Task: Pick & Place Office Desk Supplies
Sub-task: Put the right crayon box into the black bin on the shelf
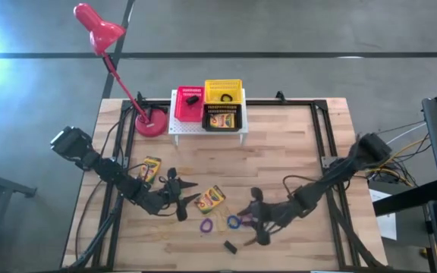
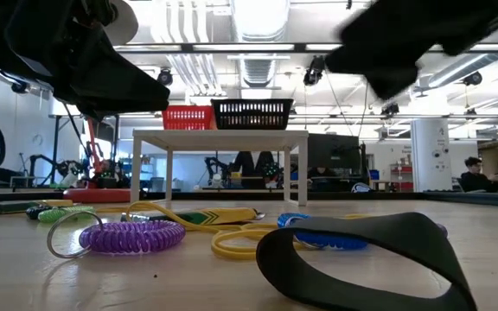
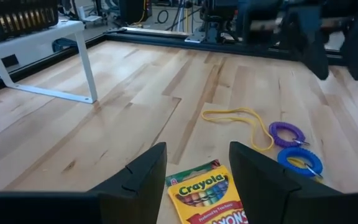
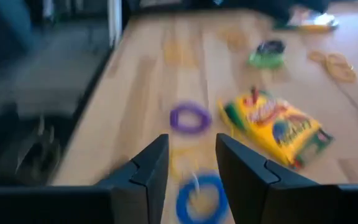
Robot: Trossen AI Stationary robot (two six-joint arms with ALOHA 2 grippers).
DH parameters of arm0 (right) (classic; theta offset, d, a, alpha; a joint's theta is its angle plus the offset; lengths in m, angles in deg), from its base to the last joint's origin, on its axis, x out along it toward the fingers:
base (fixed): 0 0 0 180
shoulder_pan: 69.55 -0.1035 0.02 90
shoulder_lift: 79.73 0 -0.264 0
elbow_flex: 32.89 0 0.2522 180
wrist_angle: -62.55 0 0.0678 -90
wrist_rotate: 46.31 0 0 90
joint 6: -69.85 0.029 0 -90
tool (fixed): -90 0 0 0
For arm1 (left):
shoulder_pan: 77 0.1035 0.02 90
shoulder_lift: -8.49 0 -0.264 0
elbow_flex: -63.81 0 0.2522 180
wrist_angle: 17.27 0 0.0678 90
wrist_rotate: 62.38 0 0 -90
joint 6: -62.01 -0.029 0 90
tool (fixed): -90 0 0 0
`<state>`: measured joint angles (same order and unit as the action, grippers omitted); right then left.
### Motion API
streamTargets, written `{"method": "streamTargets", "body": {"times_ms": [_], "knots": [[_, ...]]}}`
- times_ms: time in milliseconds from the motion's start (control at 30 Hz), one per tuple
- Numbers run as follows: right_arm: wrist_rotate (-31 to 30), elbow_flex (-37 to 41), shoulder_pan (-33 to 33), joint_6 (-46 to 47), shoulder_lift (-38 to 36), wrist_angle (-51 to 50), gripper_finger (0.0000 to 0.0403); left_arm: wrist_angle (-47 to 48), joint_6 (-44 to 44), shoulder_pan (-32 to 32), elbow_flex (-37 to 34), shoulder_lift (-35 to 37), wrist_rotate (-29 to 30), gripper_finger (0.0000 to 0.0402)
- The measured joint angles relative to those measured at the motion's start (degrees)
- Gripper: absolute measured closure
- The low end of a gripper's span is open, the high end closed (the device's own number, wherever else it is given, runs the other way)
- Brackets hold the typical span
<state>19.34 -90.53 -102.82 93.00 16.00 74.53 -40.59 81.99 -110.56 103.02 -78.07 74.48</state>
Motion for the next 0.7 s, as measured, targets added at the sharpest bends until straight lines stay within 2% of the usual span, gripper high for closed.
{"method": "streamTargets", "body": {"times_ms": [100, 233, 367, 500, 700], "knots": [[-3.6, 1.2, 1.6, 4.3, 5.4, 8.1, 0.0261, 0.1, 0.0, 0.1, 0.0, 0.0, -1.2, 0.022], [-2.8, 0.3, 6.2, 13.6, 8.1, 3.7, 0.024, 1.5, 1.0, 0.7, 0.0, 0.0, -12.1, 0.022], [4.2, -0.6, 11.2, 16.8, 8.0, -5.9, 0.0222, 6.4, 5.2, 1.8, 0.0, -0.2, -19.5, 0.022], [11.2, -0.9, 16.4, 17.1, 7.4, -7.3, 0.0211, 13.0, 7.8, 1.7, 0.1, -0.4, -26.7, 0.0228], [22.6, -1.1, 24.9, 19.8, 8.8, -7.3, 0.0194, 13.6, 10.9, 1.7, 0.2, -2.7, -28.1, 0.0278]]}}
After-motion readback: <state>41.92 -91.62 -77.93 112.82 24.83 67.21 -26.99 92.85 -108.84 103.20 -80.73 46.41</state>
